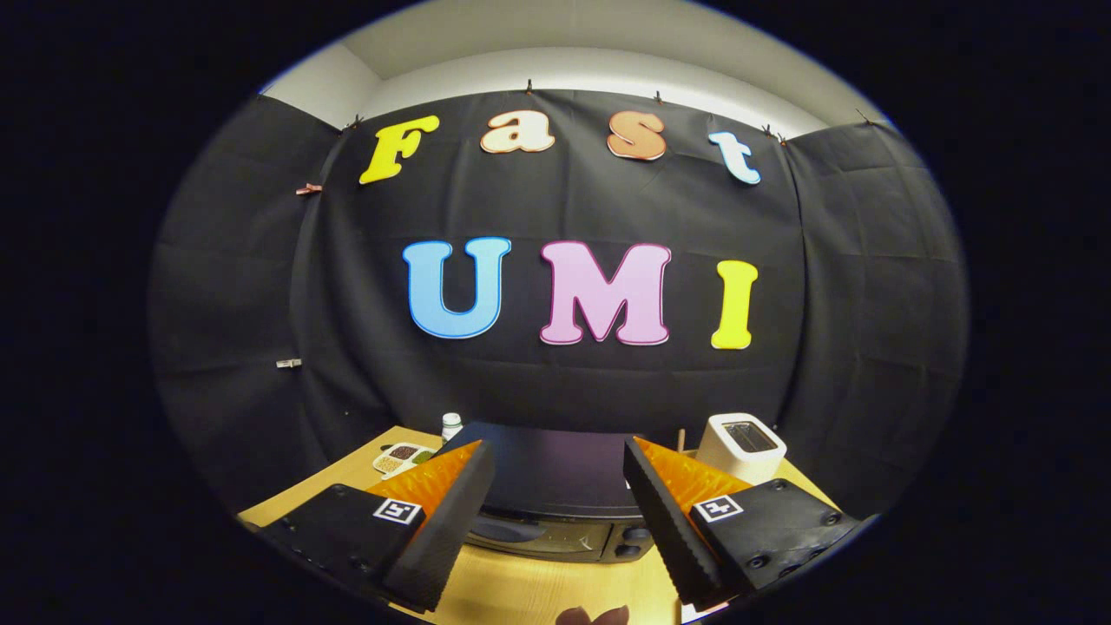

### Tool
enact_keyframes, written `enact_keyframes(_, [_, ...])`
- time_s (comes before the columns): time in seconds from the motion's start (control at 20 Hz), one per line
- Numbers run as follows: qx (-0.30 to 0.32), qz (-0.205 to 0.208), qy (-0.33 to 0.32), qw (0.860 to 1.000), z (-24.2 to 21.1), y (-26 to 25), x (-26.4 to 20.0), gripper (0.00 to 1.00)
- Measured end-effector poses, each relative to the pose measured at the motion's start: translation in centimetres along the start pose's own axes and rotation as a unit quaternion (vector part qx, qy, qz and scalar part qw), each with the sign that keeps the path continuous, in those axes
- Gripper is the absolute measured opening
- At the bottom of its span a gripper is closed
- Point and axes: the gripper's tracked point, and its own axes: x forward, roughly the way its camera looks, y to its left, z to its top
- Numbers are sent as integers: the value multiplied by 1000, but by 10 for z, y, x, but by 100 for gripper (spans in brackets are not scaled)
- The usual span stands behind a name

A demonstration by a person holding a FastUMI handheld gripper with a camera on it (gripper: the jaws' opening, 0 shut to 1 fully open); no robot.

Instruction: Open the toaster oven, put the food inside, and close the toaster oven door.

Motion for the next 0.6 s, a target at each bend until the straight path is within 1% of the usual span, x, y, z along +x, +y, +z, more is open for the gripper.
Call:
enact_keyframes(0.3, [11, -6, 65, 998, -62, 22, 35, 98])
enact_keyframes(0.6, [31, -9, 141, 989, -124, 46, 63, 98])
